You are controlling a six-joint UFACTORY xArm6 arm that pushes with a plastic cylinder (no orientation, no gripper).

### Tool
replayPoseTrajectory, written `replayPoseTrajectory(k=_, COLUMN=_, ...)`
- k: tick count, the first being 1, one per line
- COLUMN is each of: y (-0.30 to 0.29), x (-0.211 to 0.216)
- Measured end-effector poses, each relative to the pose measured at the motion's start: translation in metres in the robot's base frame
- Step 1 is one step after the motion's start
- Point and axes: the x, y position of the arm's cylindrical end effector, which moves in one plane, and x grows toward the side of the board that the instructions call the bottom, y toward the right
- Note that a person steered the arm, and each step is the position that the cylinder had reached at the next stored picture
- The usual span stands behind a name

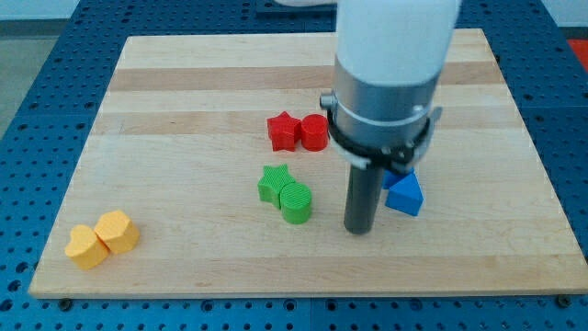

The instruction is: Push the green star towards the top center of the board

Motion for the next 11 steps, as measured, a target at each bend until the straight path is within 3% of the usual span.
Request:
replayPoseTrajectory(k=2, y=-0.039, x=0.019)
replayPoseTrajectory(k=3, y=-0.064, x=-0.002)
replayPoseTrajectory(k=7, y=-0.176, x=-0.154)
replayPoseTrajectory(k=9, y=-0.182, x=-0.151)
replayPoseTrajectory(k=10, y=-0.188, x=-0.092)
replayPoseTrajectory(k=11, y=-0.156, x=-0.041)
